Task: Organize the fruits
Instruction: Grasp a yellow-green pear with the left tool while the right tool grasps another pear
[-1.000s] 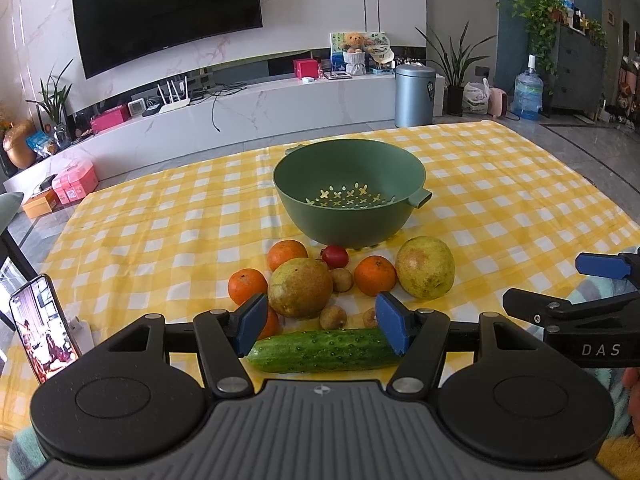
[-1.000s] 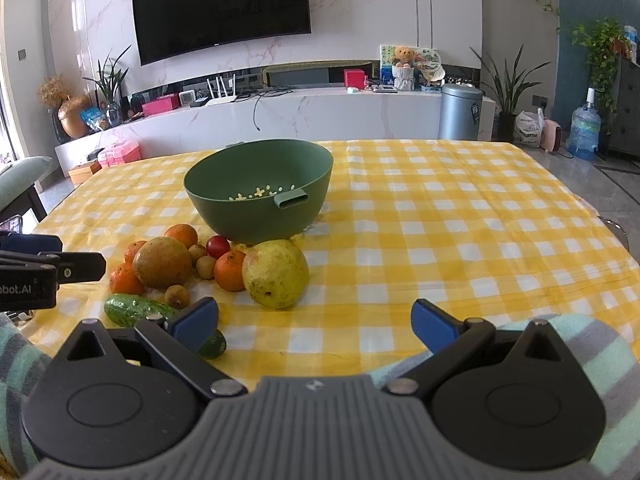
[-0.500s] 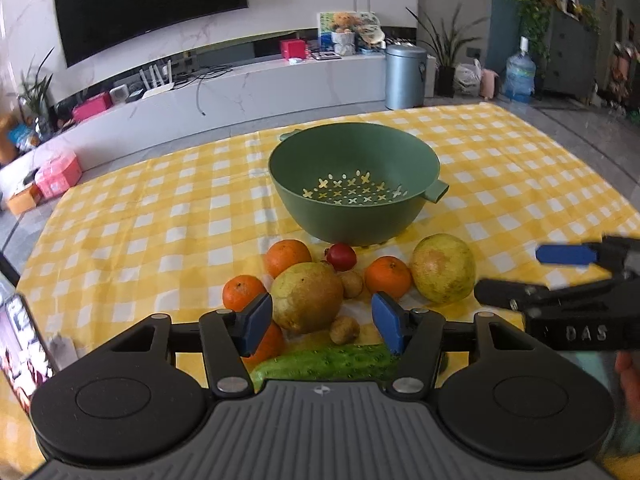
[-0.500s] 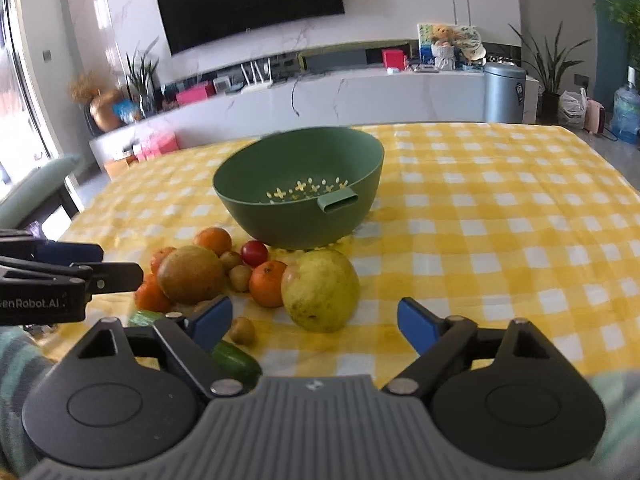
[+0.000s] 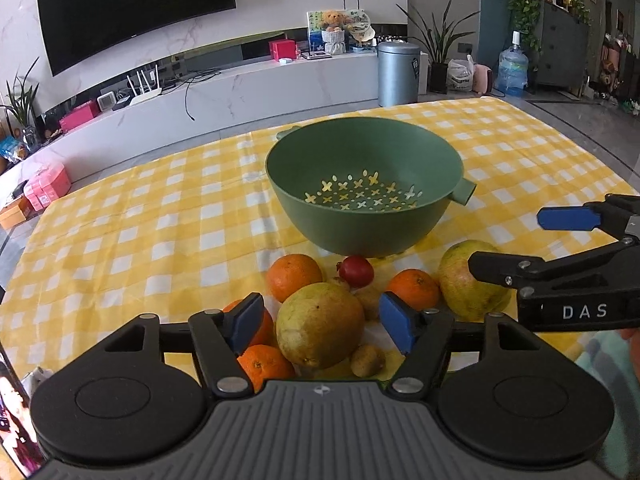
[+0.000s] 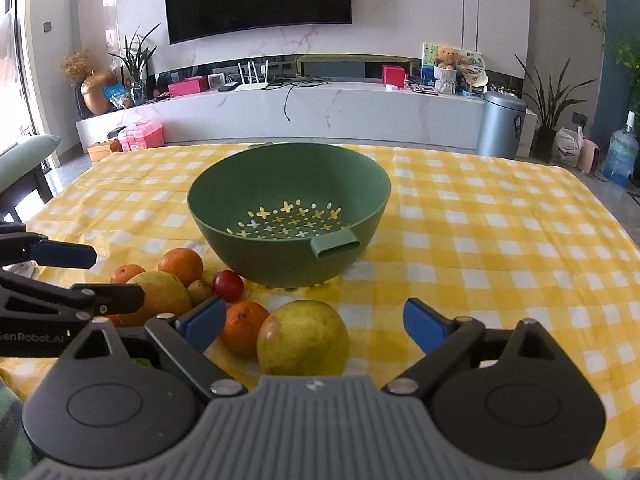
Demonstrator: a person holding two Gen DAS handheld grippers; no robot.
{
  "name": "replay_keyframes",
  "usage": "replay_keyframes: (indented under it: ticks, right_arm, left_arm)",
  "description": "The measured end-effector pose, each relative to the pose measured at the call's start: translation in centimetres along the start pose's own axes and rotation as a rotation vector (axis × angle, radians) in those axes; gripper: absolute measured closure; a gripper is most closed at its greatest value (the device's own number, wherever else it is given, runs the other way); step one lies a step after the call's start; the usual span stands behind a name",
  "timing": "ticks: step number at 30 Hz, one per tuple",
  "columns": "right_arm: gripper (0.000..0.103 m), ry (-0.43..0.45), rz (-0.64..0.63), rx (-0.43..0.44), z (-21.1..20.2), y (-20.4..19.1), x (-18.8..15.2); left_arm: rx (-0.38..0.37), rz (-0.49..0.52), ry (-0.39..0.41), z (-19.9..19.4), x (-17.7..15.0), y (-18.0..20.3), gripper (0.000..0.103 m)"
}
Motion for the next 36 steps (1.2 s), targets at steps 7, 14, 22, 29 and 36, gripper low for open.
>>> replay_keyframes:
  ticks: [7, 14, 22, 29, 36]
  right_arm:
    - [0.027, -0.04, 0.084, 0.039, 1.4, 0.8, 0.1]
    - [0.027, -0.07, 0.114, 0.063, 2.8, 1.0, 0.2]
    - [0.03, -0.107, 0.132, 0.09, 4.2, 1.0, 0.2]
    - [0.036, -0.145, 0.154, 0.097, 5.2, 1.2, 0.1]
    - [0.04, -0.155, 0.151, 0.11, 5.6, 1.1, 0.2]
  left_arm:
    - [0.017, 0.011, -0.021, 1.7, -0.2, 0.0, 0.025]
    - [-0.014, -0.021, -0.032, 2.6, -0.1, -0.4, 0.025]
    - [-0.04, -0.048, -0.088, 4.2, 0.2, -0.8, 0.024]
    - [-0.025, -0.036, -0.119, 5.0, 0.2, -0.4, 0.024]
    - [-0.04, -0.042, -0.124, 5.3, 0.2, -0.4, 0.028]
Point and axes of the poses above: each gripper's, at about its wrist camera, not at the fingertips, and z roughly the way its jaws point, y to its right, x to its top, the point moved 3 cm from there along z, roughly the way its jaws point, and after that the axes turned 14 degrees about -y, right-handed, at the moved point
